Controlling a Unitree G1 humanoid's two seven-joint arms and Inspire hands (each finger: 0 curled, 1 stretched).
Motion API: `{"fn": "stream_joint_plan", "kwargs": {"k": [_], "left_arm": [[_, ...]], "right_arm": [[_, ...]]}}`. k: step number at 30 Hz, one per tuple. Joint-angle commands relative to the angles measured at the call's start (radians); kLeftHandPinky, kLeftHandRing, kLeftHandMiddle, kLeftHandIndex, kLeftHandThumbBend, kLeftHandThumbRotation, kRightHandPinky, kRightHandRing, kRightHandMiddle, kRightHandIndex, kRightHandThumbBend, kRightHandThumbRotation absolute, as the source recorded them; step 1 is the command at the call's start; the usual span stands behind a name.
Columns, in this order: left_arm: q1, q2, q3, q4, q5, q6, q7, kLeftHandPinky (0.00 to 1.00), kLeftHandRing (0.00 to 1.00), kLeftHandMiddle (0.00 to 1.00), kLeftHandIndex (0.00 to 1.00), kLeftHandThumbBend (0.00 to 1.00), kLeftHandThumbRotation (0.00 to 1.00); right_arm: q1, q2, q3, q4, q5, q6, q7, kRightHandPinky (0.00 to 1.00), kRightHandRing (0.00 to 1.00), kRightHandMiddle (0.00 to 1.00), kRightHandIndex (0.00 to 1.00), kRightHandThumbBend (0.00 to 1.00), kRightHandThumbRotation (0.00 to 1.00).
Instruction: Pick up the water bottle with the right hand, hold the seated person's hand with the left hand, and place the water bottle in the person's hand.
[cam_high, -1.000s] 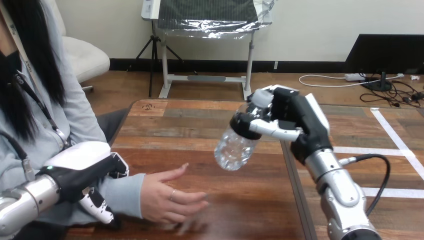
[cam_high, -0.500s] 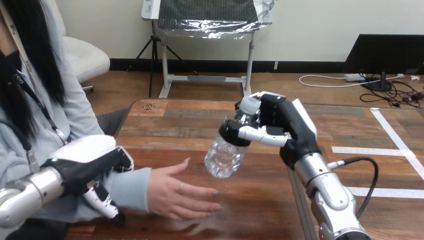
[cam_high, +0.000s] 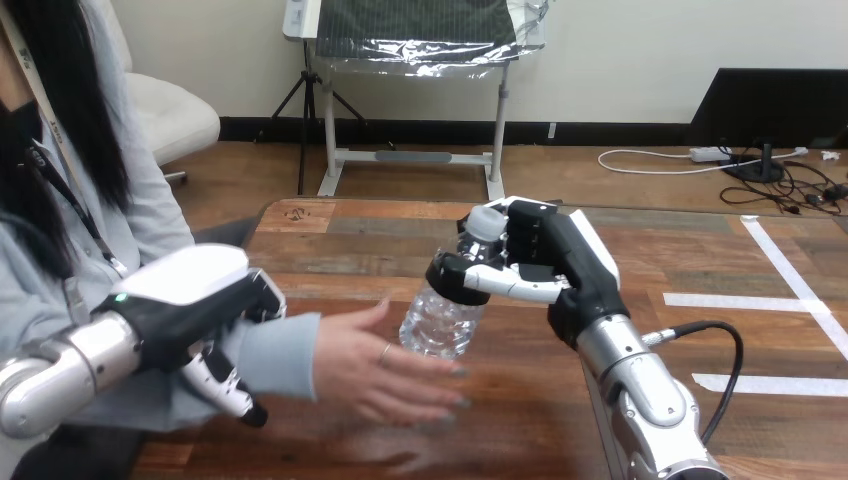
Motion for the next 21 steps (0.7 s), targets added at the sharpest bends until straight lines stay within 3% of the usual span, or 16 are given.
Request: {"fn": "stream_joint_plan", "kwargs": {"k": [1, 5, 8, 21], "left_arm": [[-0.113, 0.011, 0.048, -0.075, -0.022, -0.001, 0.019, 0.24, 0.28, 0.34, 0.33, 0.90, 0.00], [-0.120, 0.008, 0.046, -0.094, -0.030, 0.029, -0.007, 0.24, 0.29, 0.34, 0.33, 0.89, 0.00], [-0.126, 0.004, 0.044, -0.092, -0.030, 0.021, -0.004, 0.24, 0.29, 0.34, 0.34, 0.89, 0.00], [-0.170, -0.015, 0.026, -0.069, -0.024, -0.005, 0.005, 0.23, 0.29, 0.34, 0.33, 0.89, 0.00]], "right_arm": [[-0.094, 0.009, -0.003, -0.019, 0.006, -0.049, -0.013, 0.33, 0.40, 0.47, 0.47, 0.80, 0.00], [-0.089, 0.014, 0.002, -0.017, 0.004, -0.058, -0.002, 0.33, 0.40, 0.47, 0.47, 0.80, 0.00], [-0.084, 0.016, 0.009, -0.013, -0.001, -0.086, 0.009, 0.32, 0.39, 0.46, 0.46, 0.80, 0.00], [-0.056, 0.040, 0.022, -0.021, -0.004, -0.086, 0.017, 0.32, 0.38, 0.46, 0.46, 0.82, 0.00]]}}
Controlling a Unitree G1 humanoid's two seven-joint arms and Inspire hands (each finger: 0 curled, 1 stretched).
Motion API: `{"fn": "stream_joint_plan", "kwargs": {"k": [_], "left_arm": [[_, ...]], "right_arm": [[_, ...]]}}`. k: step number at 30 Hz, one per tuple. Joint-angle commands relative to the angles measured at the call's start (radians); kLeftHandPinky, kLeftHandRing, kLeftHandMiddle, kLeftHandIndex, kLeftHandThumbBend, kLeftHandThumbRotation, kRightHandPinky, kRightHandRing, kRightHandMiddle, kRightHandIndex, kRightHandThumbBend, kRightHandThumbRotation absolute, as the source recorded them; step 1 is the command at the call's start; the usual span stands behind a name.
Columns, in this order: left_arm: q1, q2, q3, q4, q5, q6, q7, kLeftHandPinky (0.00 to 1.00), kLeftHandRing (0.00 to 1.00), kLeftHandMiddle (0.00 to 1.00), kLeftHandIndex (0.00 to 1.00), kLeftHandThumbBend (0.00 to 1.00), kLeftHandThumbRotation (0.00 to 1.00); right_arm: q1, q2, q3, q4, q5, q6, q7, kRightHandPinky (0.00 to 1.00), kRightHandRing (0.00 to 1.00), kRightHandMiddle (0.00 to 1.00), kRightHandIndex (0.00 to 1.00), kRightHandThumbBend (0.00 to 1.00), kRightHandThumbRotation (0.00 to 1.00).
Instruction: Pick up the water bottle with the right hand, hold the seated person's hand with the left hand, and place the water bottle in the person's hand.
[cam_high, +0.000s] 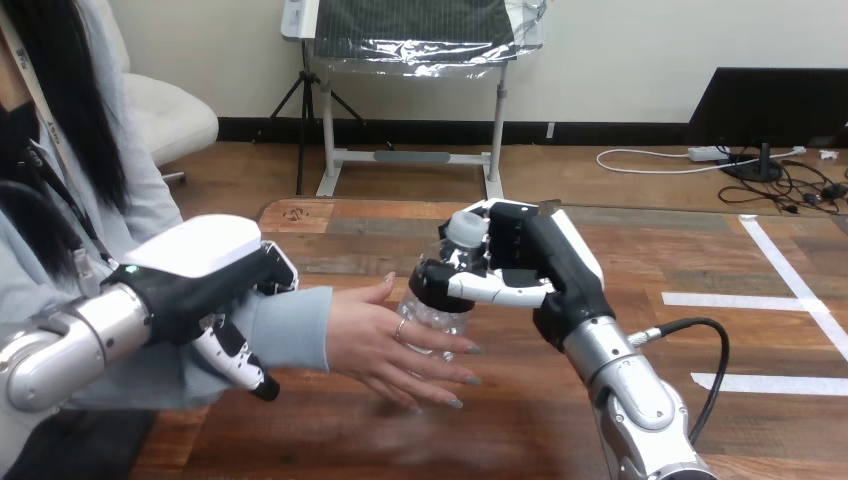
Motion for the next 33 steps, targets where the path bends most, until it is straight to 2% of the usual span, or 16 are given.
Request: {"fn": "stream_joint_plan", "kwargs": {"k": [1, 20, 33], "left_arm": [[-0.121, -0.011, 0.026, -0.038, -0.026, -0.019, 0.018, 0.23, 0.29, 0.34, 0.33, 0.89, 0.00], [-0.135, -0.025, 0.027, -0.061, -0.023, 0.005, -0.013, 0.22, 0.28, 0.33, 0.33, 0.88, 0.00], [-0.131, -0.031, 0.025, -0.039, -0.017, -0.007, 0.001, 0.22, 0.28, 0.34, 0.33, 0.88, 0.00]], "right_arm": [[-0.055, 0.023, -0.002, -0.029, 0.014, -0.043, 0.010, 0.32, 0.38, 0.46, 0.46, 0.82, 0.00], [-0.019, 0.050, 0.019, -0.047, 0.003, -0.059, 0.006, 0.32, 0.37, 0.45, 0.46, 0.82, 0.00], [0.001, 0.079, 0.027, -0.086, 0.008, -0.043, -0.003, 0.32, 0.38, 0.45, 0.47, 0.82, 0.00]]}}
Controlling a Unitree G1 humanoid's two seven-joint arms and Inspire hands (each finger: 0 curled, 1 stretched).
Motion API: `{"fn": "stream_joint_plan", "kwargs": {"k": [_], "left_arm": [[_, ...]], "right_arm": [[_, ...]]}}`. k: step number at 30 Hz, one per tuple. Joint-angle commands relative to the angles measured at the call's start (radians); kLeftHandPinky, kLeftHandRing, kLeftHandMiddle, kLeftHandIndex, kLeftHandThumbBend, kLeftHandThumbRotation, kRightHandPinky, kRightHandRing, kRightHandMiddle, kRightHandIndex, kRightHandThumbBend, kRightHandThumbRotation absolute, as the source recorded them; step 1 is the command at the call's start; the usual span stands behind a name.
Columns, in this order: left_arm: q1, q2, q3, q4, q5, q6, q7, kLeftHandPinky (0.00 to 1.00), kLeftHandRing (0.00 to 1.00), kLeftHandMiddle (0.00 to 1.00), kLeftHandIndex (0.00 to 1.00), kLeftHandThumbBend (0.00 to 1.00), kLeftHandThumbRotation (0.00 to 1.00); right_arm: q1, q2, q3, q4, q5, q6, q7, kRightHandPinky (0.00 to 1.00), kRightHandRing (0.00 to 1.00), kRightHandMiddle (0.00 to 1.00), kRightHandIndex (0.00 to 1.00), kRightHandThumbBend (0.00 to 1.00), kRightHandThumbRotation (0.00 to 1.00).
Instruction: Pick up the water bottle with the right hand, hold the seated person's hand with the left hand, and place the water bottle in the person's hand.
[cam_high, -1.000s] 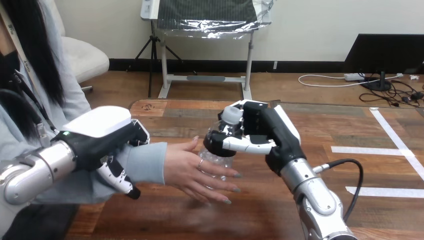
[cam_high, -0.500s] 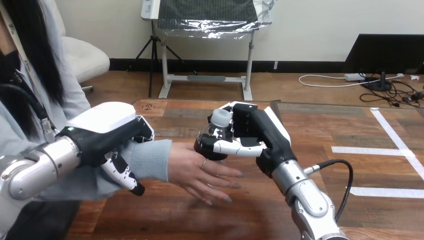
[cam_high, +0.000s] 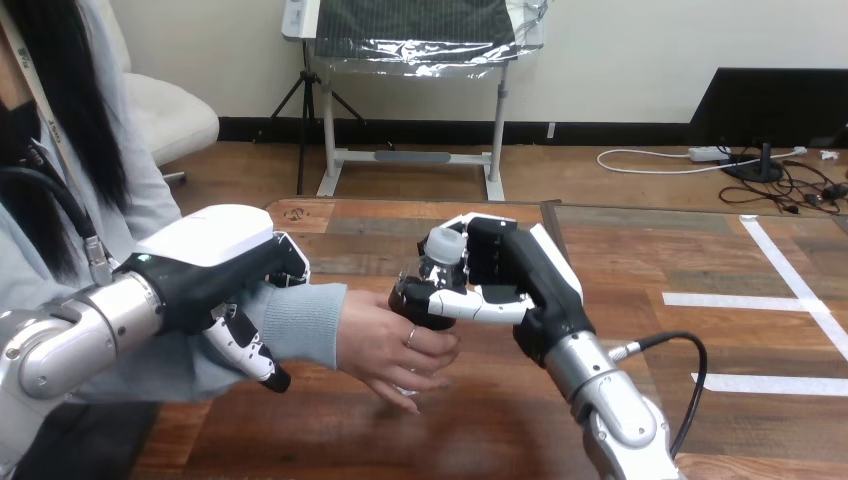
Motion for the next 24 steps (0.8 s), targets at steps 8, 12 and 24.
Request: {"fn": "stream_joint_plan", "kwargs": {"k": [8, 12, 24], "left_arm": [[-0.102, -0.013, 0.020, -0.024, -0.009, -0.017, 0.038, 0.22, 0.27, 0.33, 0.33, 0.88, 0.00], [-0.101, -0.018, 0.019, -0.013, -0.007, -0.021, 0.046, 0.21, 0.27, 0.33, 0.33, 0.88, 0.00], [-0.100, -0.027, 0.014, -0.002, -0.006, -0.019, 0.059, 0.21, 0.27, 0.33, 0.32, 0.88, 0.00]], "right_arm": [[-0.029, 0.040, 0.010, -0.100, 0.015, -0.035, -0.008, 0.32, 0.38, 0.45, 0.47, 0.81, 0.00], [-0.026, 0.043, 0.014, -0.116, 0.012, -0.022, -0.017, 0.32, 0.38, 0.46, 0.47, 0.82, 0.00], [-0.027, 0.042, 0.011, -0.132, 0.017, -0.007, -0.028, 0.31, 0.38, 0.46, 0.46, 0.82, 0.00]]}}
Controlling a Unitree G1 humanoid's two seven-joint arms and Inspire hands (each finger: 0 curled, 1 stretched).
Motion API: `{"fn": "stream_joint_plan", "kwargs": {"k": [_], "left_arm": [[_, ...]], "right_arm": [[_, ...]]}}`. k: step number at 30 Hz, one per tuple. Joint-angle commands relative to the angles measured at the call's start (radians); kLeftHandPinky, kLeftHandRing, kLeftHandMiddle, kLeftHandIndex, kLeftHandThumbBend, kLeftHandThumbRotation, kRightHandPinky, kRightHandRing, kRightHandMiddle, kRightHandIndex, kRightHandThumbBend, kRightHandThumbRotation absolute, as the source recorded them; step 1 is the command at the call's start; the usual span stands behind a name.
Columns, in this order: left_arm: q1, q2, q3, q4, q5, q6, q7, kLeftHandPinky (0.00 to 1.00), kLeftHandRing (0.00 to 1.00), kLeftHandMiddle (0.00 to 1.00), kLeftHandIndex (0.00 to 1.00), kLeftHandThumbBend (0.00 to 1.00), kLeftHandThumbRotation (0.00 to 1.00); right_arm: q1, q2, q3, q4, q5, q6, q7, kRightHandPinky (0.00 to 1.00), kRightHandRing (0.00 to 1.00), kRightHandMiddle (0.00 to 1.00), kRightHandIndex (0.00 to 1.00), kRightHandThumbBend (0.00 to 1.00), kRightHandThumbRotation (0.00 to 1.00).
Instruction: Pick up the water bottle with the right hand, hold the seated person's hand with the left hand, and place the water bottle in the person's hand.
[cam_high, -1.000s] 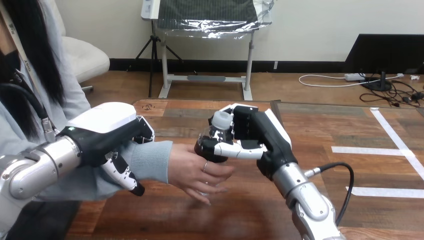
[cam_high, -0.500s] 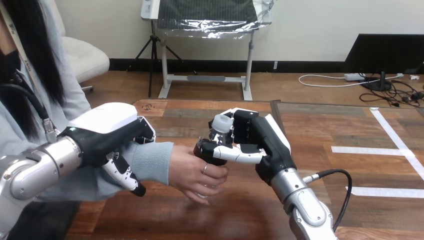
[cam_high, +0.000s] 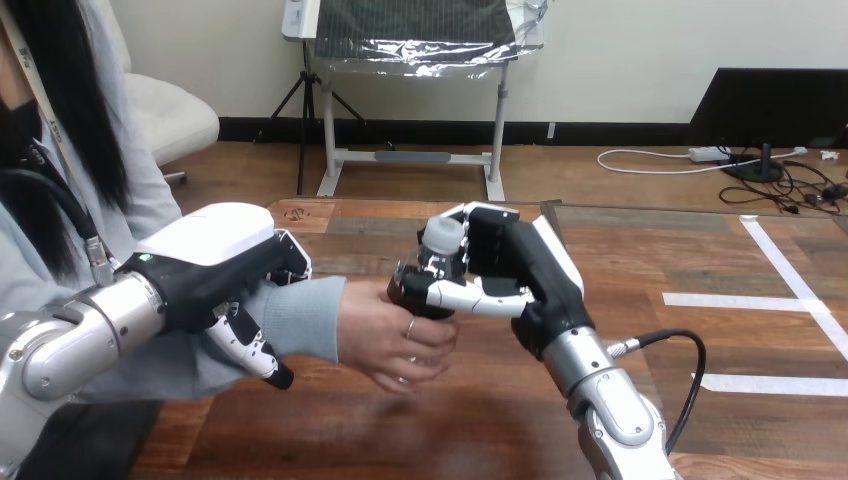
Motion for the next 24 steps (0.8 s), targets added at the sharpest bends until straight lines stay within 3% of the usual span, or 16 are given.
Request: {"fn": "stream_joint_plan", "kwargs": {"k": [1, 24], "left_arm": [[-0.099, -0.018, 0.014, -0.008, -0.011, -0.017, 0.038, 0.21, 0.27, 0.33, 0.32, 0.88, 0.00], [-0.091, -0.016, 0.010, -0.009, -0.006, -0.017, 0.046, 0.23, 0.28, 0.34, 0.33, 0.89, 0.00]], "right_arm": [[-0.047, 0.028, 0.006, -0.060, 0.010, -0.006, -0.010, 0.31, 0.38, 0.46, 0.46, 0.82, 0.00], [-0.055, 0.021, 0.006, -0.063, 0.007, 0.013, -0.033, 0.32, 0.38, 0.46, 0.47, 0.80, 0.00]]}}
